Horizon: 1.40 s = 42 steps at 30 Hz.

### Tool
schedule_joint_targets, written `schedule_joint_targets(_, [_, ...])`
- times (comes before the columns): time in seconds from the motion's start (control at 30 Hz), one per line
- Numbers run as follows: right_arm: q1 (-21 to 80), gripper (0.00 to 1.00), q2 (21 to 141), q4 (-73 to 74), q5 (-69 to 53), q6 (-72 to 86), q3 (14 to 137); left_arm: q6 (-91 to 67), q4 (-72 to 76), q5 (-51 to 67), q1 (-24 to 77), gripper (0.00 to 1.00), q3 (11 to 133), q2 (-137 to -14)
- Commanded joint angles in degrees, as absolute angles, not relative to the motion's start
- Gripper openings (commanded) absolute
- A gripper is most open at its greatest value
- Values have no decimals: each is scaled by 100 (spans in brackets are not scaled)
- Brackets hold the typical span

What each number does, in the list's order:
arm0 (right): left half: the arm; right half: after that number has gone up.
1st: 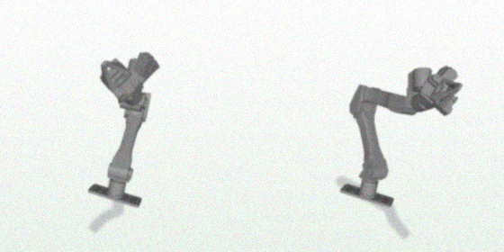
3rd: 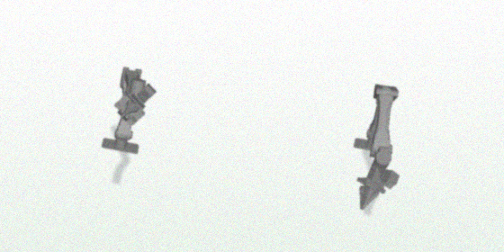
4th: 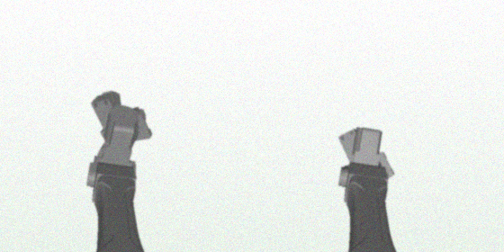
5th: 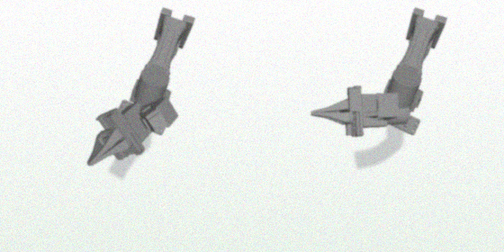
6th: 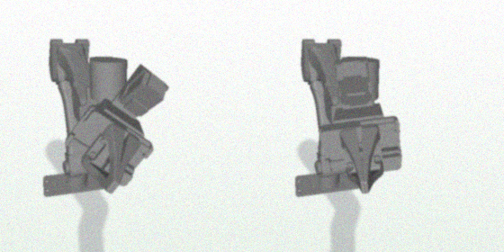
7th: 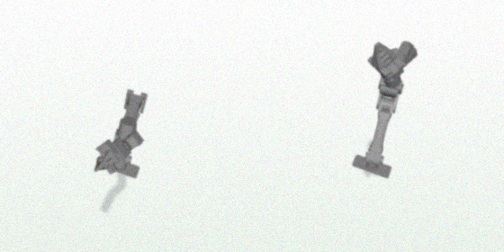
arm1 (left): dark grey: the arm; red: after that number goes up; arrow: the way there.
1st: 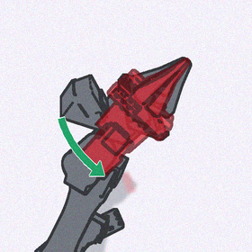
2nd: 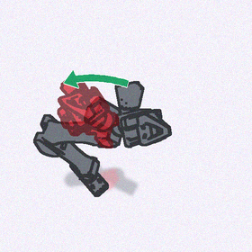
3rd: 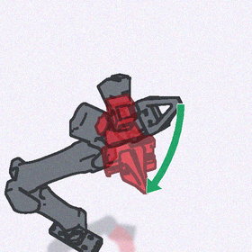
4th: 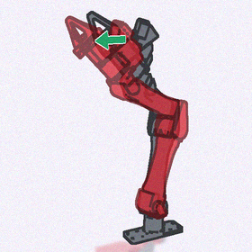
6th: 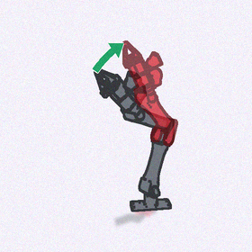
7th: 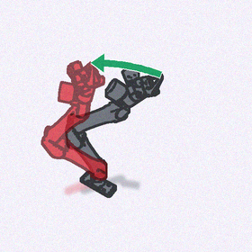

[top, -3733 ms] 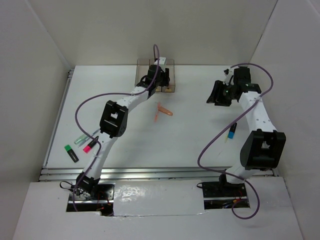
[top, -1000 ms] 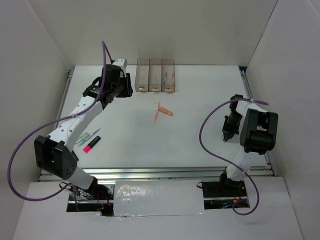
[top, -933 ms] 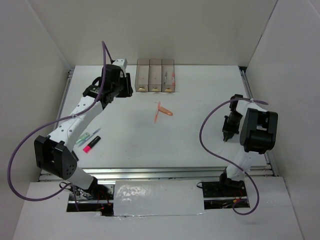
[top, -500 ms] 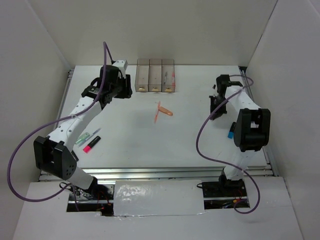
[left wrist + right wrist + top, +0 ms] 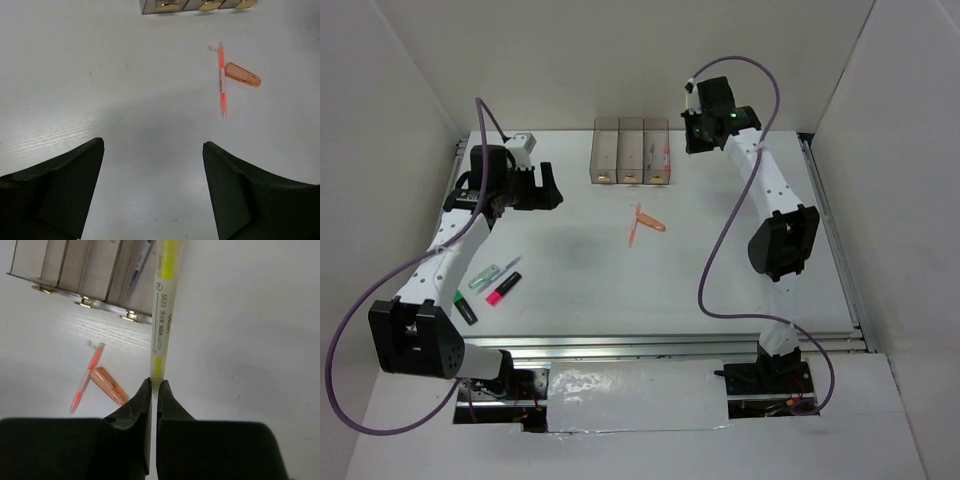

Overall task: Sort the stationery into containers
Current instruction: Place the stationery into the container

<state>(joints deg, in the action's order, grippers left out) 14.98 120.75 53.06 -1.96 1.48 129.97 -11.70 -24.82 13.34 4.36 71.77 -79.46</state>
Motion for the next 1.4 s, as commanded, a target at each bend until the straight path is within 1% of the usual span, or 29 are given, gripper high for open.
schedule_joint_targets(0.0, [1810,0,12392,4722,306,62,13167,-1028,-2180,1678,308,92,7058,-7647])
schedule_joint_targets(0.17, [1925,0,12646,3613,325,351,12841,-1011,-2171,1679,141,92,6865,-7489])
schedule_joint_targets(0.57, [2056,0,13702,2435,141,686,13447,-923,-2285,1828,26,93,6592,-7269])
schedule_joint_targets(0.6, [2083,0,13746,2339,167,677,13447,-914,-2294,1828,-139,92,6574,-7269])
schedule_joint_targets(0.9, [2215,0,14211,2188,185,642,13666,-914,-2382,1960,-255,93,6557,-7321])
schedule_joint_targets(1.1, [2224,0,14317,2223,141,624,13623,-932,-2382,2013,-307,93,6530,-7330])
schedule_joint_targets(1.17, [2224,2,14352,2241,167,633,13623,-949,-2382,2056,-299,93,6530,-7365])
schedule_joint_targets(1.2, [2232,5,14353,2241,184,633,13614,-958,-2391,2065,-308,93,6539,-7374])
schedule_joint_targets(1.3, [2232,9,14370,2241,202,659,13588,-967,-2408,2100,-308,92,6574,-7427])
schedule_joint_targets(1.37, [2232,9,14379,2250,193,677,13570,-975,-2417,2092,-308,93,6600,-7453])
